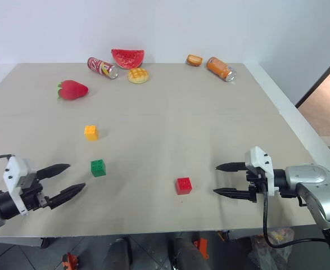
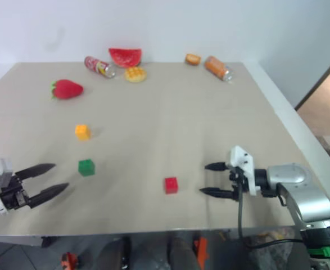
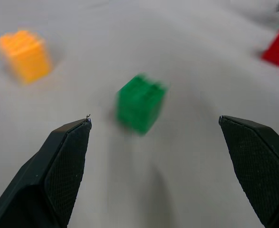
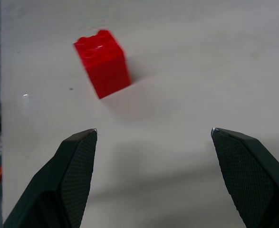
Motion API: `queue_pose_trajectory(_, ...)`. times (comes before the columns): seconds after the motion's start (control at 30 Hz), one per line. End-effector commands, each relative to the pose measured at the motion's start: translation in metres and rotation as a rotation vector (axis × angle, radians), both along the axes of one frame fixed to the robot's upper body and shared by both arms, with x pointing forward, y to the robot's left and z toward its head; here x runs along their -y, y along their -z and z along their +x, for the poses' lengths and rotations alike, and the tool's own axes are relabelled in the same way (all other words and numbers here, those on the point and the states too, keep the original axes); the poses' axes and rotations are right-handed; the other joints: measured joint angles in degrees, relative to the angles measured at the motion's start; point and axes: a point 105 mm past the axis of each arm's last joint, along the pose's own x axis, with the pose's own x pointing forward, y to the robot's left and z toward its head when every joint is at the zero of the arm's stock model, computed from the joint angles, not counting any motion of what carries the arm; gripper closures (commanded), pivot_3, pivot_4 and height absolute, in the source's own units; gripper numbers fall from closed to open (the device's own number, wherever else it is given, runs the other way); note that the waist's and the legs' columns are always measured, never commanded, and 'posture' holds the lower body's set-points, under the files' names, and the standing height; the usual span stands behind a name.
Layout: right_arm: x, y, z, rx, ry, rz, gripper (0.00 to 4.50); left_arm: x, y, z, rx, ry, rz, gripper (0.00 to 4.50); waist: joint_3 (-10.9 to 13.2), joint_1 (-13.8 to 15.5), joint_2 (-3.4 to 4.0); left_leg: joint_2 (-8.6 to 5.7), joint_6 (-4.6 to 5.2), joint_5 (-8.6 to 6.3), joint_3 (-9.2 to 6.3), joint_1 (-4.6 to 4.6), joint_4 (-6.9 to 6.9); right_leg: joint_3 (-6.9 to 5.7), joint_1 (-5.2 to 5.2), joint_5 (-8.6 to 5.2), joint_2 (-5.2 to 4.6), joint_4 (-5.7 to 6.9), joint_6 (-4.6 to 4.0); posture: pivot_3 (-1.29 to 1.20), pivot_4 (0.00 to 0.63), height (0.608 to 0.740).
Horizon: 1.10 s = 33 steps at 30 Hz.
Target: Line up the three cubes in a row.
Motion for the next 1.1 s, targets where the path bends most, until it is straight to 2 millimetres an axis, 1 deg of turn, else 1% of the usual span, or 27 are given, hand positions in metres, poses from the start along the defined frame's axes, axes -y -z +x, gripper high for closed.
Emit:
queue_pose_trajectory(0.03,-0.01,-0.002,0.002,0.06,-0.089,-0.045,0.52,0.024,-0.018,0.001,0.064,0.112,0.048,0.05,0.0,0.0,0.0,0.01,0.0,0.0,-0.01,0.0,0.0,0.0,0.0,0.0,0.02,0.0,0.0,0.0,0.15,0.74)
queue_pose_trajectory(0.17,-0.032,0.003,0.015,0.072,-0.142,-0.013,0.52,0.05,-0.038,0.006,0.143,0.263,0.053,0.05,0.0,0.0,0.0,0.03,0.01,0.01,-0.02,0.04,0.06,0.03,0.03,0.04,0.1,0.06,0.01,0.0,0.15,0.74)
queue_pose_trajectory(0.3,-0.046,0.01,0.016,0.063,-0.184,0.011,0.52,0.066,-0.051,0.012,0.186,0.339,-0.01,0.05,0.0,0.0,0.0,0.03,0.02,0.02,-0.01,0.03,0.06,0.08,0.06,0.03,0.13,0.08,0.09,0.0,0.15,0.74)
queue_pose_trajectory(0.4,-0.055,0.014,0.013,0.054,-0.205,0.027,0.52,0.074,-0.045,0.011,0.167,0.388,-0.008,0.05,0.0,0.0,0.0,0.02,0.01,0.0,-0.03,0.0,0.06,0.15,0.06,-0.02,0.18,0.08,0.19,0.0,0.15,0.74)
queue_pose_trajectory(0.53,-0.063,0.015,0.012,0.046,-0.217,0.051,0.52,0.08,-0.038,0.009,0.143,0.421,-0.006,0.05,0.0,0.0,0.0,0.03,0.0,-0.02,-0.03,0.0,0.06,0.31,0.05,0.08,0.29,0.09,0.46,0.0,0.15,0.74)
queue_pose_trajectory(0.63,-0.068,0.017,0.013,0.045,-0.225,0.058,0.52,0.082,-0.034,0.01,0.138,0.422,-0.009,0.05,0.0,0.0,0.0,0.06,0.0,-0.02,-0.05,0.03,0.07,0.33,0.06,0.02,0.35,0.12,0.25,0.0,0.15,0.74)
queue_pose_trajectory(0.77,-0.073,0.019,0.015,0.046,-0.229,0.077,0.52,0.082,-0.029,0.013,0.13,0.41,-0.003,0.05,0.0,0.0,0.0,0.06,0.02,0.0,-0.04,0.07,0.18,0.35,0.12,0.07,0.35,0.13,0.25,0.0,0.15,0.74)
queue_pose_trajectory(0.9,-0.078,0.02,0.017,0.052,-0.231,0.097,1.69,0.083,-0.029,0.015,0.134,0.39,-0.018,0.0,0.0,0.0,0.0,0.06,0.03,0.0,-0.02,0.06,0.25,0.39,0.13,0.11,0.34,0.12,0.28,0.0,0.15,0.74)
queue_pose_trajectory(1.03,-0.081,0.021,0.018,0.057,-0.234,0.097,3.08,0.08,-0.025,0.014,0.127,0.369,-0.02,0.0,0.0,0.0,0.0,0.06,0.03,0.0,-0.02,0.06,0.25,0.41,0.13,0.12,0.36,0.13,0.3,0.0,0.15,0.74)
queue_pose_trajectory(1.07,-0.081,0.021,0.019,0.06,-0.235,0.098,3.24,0.078,-0.024,0.014,0.126,0.36,-0.018,0.0,0.0,0.0,0.0,0.06,0.03,0.0,-0.02,0.06,0.24,0.41,0.13,0.12,0.36,0.13,0.3,0.0,0.15,0.74)
queue_pose_trajectory(1.1,-0.082,0.02,0.019,0.062,-0.235,0.098,3.24,0.076,-0.024,0.014,0.125,0.352,-0.017,0.0,0.0,0.0,0.0,0.06,0.03,0.0,-0.02,0.05,0.24,0.41,0.13,0.12,0.36,0.13,0.3,0.0,0.15,0.74)
